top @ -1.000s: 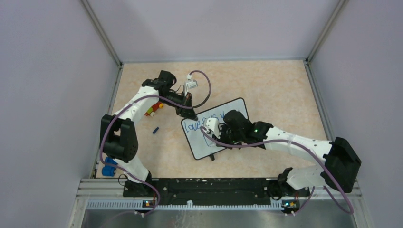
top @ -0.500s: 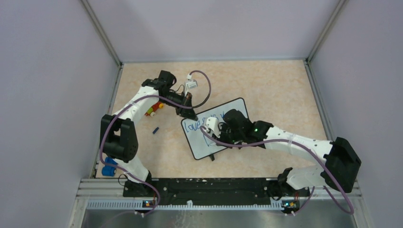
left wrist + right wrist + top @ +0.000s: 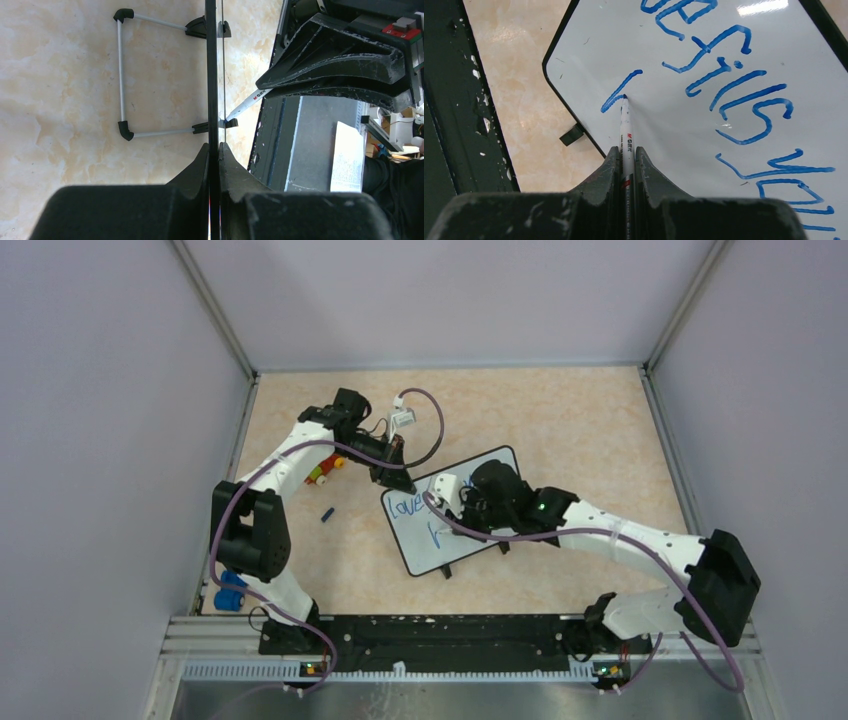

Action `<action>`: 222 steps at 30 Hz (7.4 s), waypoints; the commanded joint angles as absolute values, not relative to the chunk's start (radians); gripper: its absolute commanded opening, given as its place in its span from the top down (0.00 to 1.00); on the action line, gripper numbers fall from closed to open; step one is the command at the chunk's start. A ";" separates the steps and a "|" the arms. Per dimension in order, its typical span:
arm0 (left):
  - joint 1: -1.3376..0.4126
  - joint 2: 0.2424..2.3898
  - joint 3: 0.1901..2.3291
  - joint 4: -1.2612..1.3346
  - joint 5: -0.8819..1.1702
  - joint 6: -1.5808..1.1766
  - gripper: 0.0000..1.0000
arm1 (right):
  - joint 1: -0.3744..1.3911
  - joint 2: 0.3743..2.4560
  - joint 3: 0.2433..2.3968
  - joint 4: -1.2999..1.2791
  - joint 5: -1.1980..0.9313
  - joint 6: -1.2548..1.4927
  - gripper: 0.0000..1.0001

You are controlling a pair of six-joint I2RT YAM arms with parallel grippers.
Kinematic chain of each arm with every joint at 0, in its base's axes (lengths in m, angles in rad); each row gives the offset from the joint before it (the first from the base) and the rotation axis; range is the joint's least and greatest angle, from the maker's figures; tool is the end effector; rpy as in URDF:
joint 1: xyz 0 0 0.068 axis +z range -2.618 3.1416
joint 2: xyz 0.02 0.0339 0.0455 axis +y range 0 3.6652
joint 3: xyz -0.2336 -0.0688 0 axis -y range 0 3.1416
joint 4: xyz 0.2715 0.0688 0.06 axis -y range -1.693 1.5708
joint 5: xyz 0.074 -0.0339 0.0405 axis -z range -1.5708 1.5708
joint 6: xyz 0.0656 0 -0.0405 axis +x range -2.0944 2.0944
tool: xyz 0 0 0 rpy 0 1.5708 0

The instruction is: Write a sentence on the whiteboard

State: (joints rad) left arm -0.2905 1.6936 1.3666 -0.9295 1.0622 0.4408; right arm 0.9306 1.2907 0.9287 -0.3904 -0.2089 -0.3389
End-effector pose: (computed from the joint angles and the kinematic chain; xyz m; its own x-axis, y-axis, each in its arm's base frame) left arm 0.3264 -0.1574 0.2142 -0.6542 0.4124 -0.6340 0.7489 0.2358 -0.6193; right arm 0.1871 0.2739 0.2035 -0.0941 -0.6708 -0.7356 -0.9609 0.2544 -0.1090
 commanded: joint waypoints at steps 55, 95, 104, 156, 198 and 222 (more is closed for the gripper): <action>-0.288 1.686 1.388 -0.942 1.093 0.464 1.00 | 0.841 1.220 0.916 -0.437 -0.230 -0.355 1.00; -0.288 1.693 1.390 -0.946 1.096 0.469 1.00 | 0.853 1.264 0.910 -0.447 -0.262 -0.353 1.00; -0.288 1.693 1.391 -0.944 1.095 0.466 1.00 | 0.849 1.211 0.881 -0.474 -0.225 -0.355 1.00; -0.289 1.693 1.388 -0.943 1.095 0.469 1.00 | 0.789 1.237 0.892 -0.464 -0.261 -0.338 1.00; -0.289 1.701 1.394 -0.946 1.099 0.468 1.00 | 0.744 1.215 0.931 -0.505 -0.229 -0.357 1.00; -0.293 1.697 1.397 -0.946 1.100 0.465 1.00 | 0.745 1.130 0.932 -0.589 -0.231 -0.369 1.00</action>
